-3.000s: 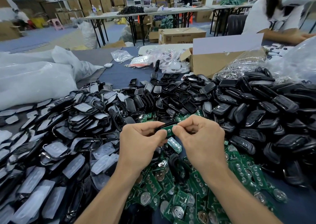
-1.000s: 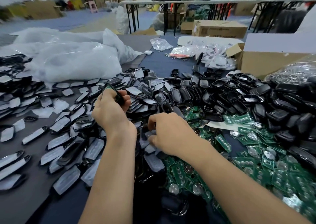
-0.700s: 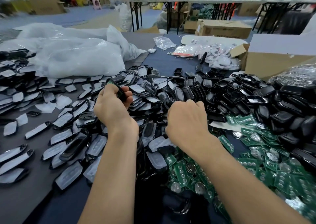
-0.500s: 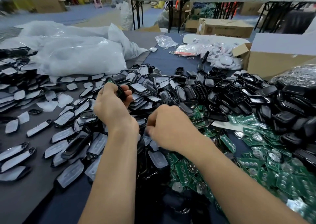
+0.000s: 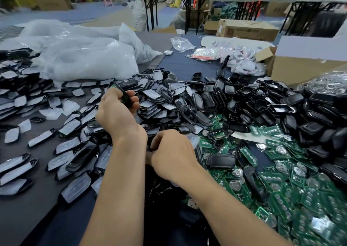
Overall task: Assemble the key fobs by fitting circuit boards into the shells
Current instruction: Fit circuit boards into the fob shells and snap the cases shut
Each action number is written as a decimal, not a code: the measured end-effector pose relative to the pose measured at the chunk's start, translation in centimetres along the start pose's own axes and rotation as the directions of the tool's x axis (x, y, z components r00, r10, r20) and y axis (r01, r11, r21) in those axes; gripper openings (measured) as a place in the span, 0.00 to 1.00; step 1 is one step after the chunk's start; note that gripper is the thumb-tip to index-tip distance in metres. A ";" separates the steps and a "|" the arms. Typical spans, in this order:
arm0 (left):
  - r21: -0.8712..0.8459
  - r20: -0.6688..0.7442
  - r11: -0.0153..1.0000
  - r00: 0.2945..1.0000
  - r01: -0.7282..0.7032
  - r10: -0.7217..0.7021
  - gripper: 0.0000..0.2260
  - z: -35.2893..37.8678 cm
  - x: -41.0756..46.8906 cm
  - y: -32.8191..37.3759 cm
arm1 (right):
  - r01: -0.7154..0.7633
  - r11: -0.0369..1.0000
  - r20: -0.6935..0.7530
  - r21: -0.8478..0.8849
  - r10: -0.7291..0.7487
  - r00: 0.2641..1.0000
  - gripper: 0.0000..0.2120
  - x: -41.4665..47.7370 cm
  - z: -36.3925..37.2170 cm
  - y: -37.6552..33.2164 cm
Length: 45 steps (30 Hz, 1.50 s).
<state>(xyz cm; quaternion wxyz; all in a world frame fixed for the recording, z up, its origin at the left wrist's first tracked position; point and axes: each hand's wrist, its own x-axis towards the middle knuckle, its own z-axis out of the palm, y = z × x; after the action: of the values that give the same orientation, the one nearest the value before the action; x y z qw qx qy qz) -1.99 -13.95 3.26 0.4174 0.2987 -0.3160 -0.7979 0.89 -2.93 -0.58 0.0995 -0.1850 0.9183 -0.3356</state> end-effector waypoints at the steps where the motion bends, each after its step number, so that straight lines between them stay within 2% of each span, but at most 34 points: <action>1: 0.002 0.001 1.000 1.000 -0.001 0.001 0.03 0.1 0.0 0.0 | -0.035 0.997 0.005 0.069 0.034 0.999 0.09 0.1 -0.2 0.2; 6: 0.008 0.003 1.000 1.000 -0.005 0.005 0.03 0.1 0.1 -0.2 | -0.050 0.961 0.023 0.271 0.046 0.999 0.09 0.5 -1.6 1.5; 10: 0.012 0.011 1.000 1.000 0.001 -0.001 0.02 0.0 0.1 -0.2 | -0.021 0.950 0.110 0.312 -0.014 0.994 0.20 0.2 -3.0 2.4; 12: 0.015 0.023 1.000 1.000 0.001 -0.001 0.02 0.1 0.1 -0.2 | -0.020 0.930 0.116 0.367 -0.024 0.993 0.18 0.1 -3.4 2.8; 15: 0.018 0.034 1.000 0.999 0.000 -0.001 0.02 0.0 0.1 -0.3 | 0.041 0.924 0.002 0.380 -0.045 0.999 0.10 -0.1 -3.6 3.4; 18: 0.012 0.036 1.000 0.999 0.004 -0.004 0.02 0.0 0.1 -0.4 | 0.097 0.923 -0.087 0.371 -0.070 0.994 0.07 -0.3 -3.7 3.8; 20: 0.015 0.038 1.000 0.999 0.001 -0.002 0.02 0.0 0.1 -0.3 | 0.149 0.942 -0.176 0.300 -0.099 0.979 0.07 -0.4 -3.5 4.0; 23: 0.027 0.038 1.000 0.999 -0.003 0.002 0.03 0.0 0.2 -0.4 | 0.232 0.973 -0.321 -0.019 -0.225 0.920 0.11 -0.9 -2.8 4.1; 26: 0.039 0.040 0.999 0.999 0.001 -0.002 0.03 0.0 0.2 -0.5 | 0.225 0.967 -0.280 -0.120 -0.250 0.927 0.15 -1.2 -2.3 4.0; 28: 0.045 0.043 0.999 0.999 0.003 -0.005 0.02 0.0 0.1 -0.6 | 0.173 0.984 -0.266 -0.033 -0.175 0.948 0.12 -1.1 -2.6 4.3; 31: 0.041 0.053 0.999 0.999 0.007 -0.009 0.02 0.1 0.0 -0.5 | 0.027 0.955 -0.167 0.297 0.025 0.986 0.05 -0.7 -3.7 4.9; 32: 0.040 0.055 0.999 0.998 0.008 -0.010 0.02 0.1 0.0 -0.5 | -0.012 0.943 -0.135 0.331 0.060 0.989 0.03 -0.6 -4.2 5.1; 34: 0.044 0.057 0.999 0.998 0.009 -0.012 0.03 0.1 0.1 -0.5 | -0.023 0.958 -0.135 0.286 0.064 0.989 0.04 -0.5 -4.8 5.5; 38: 0.047 0.059 0.999 0.998 0.016 -0.019 0.02 0.1 0.0 -0.6 | 0.028 0.996 -0.244 0.085 -0.007 0.970 0.24 -0.6 -4.7 5.8; 42: 0.035 0.058 0.999 0.998 0.031 -0.033 0.02 0.3 -0.1 -0.5 | 0.200 0.979 -0.322 -0.039 -0.202 0.925 0.21 -0.6 -4.3 5.5; 45: 0.035 0.057 0.999 0.998 0.032 -0.034 0.02 0.2 -0.1 -0.5 | 0.268 0.935 -0.214 -0.234 -0.318 0.924 0.24 -0.1 -3.8 5.6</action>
<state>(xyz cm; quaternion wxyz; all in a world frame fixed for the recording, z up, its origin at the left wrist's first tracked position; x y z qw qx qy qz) -2.32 -13.59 3.07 0.3896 0.2879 -0.3366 -0.8075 -1.68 3.23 -1.37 -0.0868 -0.2865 0.9142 -0.2732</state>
